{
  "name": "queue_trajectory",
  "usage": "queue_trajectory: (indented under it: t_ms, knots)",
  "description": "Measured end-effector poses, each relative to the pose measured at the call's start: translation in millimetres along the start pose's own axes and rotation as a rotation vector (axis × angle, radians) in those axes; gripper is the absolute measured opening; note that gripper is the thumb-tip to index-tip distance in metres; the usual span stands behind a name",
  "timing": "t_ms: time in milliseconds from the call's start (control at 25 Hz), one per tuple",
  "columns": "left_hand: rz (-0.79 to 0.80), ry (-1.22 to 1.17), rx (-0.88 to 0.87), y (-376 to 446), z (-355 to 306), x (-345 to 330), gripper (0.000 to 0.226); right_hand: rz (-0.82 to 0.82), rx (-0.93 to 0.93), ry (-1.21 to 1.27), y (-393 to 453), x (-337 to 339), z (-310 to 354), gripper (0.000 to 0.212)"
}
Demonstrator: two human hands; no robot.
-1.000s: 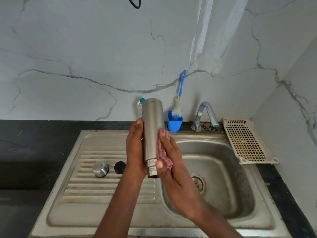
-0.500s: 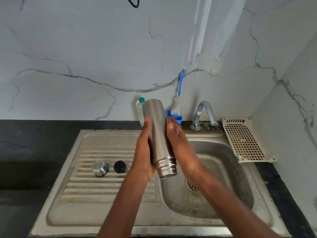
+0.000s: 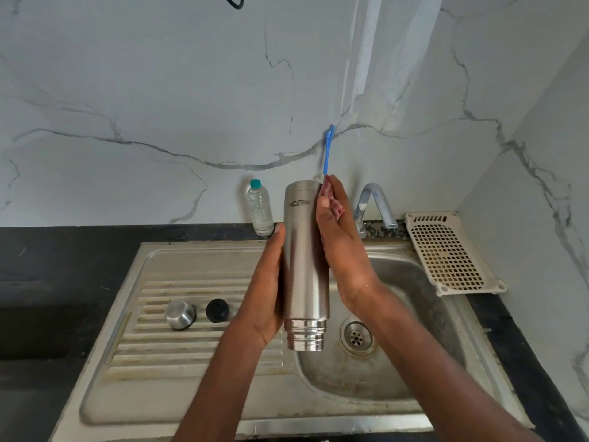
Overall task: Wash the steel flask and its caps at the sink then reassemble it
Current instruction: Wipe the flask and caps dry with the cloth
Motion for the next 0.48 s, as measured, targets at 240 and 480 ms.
queue_trajectory:
  t_ms: [240, 480]
  knots:
    - [0.019, -0.22, -0.052, 10, -6, 17, 0.073, 0.173, -0.123, 0.093, -51, -27, -33, 0.058]
    - [0.031, 0.089, 0.034, 3, 3, 21, 0.057, 0.157, 0.073, -0.487, -79, -34, -28, 0.068]
Point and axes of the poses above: each hand's wrist, its own y-axis towards the middle knuckle, its own x-axis out of the back of the hand, z = x × y, the point moved 4 cm from there along y, towards the middle knuckle, and after that the axes turned 14 degrees about z, right-handed, at the moved point
